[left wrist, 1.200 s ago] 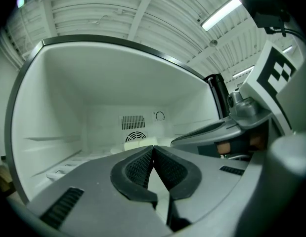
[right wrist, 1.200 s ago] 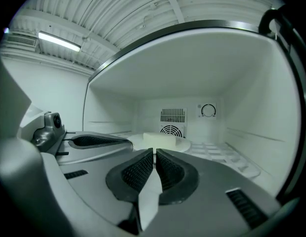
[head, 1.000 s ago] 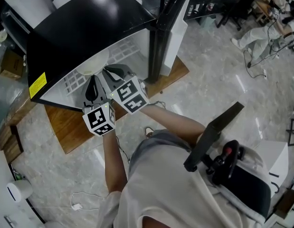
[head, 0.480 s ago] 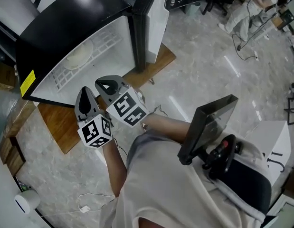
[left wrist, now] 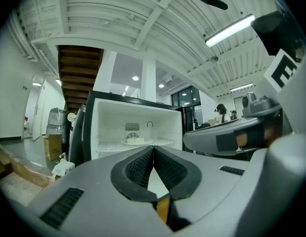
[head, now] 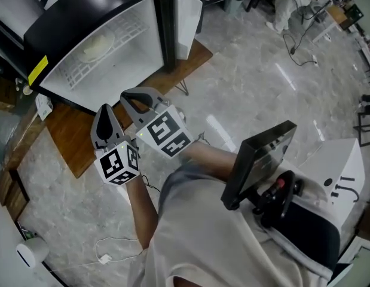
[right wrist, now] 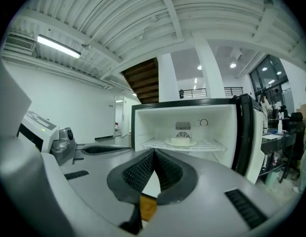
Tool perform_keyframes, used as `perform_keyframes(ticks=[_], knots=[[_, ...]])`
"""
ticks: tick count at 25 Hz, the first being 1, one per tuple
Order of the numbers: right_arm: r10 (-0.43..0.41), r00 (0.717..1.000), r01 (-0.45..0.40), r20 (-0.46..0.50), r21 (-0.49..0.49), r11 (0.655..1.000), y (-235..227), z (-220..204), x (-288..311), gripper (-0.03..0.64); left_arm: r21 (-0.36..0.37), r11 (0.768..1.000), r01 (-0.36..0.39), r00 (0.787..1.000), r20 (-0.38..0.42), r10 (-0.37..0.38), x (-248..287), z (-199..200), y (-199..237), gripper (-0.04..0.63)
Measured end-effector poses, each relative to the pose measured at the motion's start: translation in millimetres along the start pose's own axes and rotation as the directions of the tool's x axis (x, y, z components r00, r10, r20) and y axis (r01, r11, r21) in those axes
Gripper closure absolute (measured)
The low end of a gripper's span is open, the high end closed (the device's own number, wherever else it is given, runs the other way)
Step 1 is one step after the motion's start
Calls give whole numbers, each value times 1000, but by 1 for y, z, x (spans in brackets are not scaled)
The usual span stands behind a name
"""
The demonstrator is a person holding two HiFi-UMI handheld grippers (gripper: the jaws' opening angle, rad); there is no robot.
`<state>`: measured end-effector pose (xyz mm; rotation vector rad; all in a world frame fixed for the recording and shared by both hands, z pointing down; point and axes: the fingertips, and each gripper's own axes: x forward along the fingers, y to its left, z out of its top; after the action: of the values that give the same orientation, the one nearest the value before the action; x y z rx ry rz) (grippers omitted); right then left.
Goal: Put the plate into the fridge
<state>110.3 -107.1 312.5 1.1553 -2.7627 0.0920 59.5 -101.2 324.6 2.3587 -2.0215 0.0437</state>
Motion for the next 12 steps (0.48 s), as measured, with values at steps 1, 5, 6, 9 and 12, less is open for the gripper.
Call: perform_keyframes(ticks=[1, 5, 6, 9, 12], knots=[[-3, 1000, 3, 4, -1, 1000, 6, 1, -7, 600, 0, 1000, 5, 1000, 2, -5, -9, 1, -2, 577], [-8, 1000, 8, 13, -16, 1000, 30, 1, -34, 600, -2, 1000, 18, 1000, 20, -18, -40, 2, -11, 577], [-10, 1000, 10, 11, -15, 1000, 33, 1, -39, 600, -4, 1000, 20, 1000, 20, -20, -44, 2, -12, 577], [-15, 1000, 15, 5, -15, 1000, 39, 0, -50, 600, -12, 1000, 25, 1000, 18, -25, -54, 3, -15, 577], [-17, 1000, 17, 4, -21, 1000, 44, 2, -62, 600, -11, 999, 30, 999, 28, -29, -63, 9, -20, 577]])
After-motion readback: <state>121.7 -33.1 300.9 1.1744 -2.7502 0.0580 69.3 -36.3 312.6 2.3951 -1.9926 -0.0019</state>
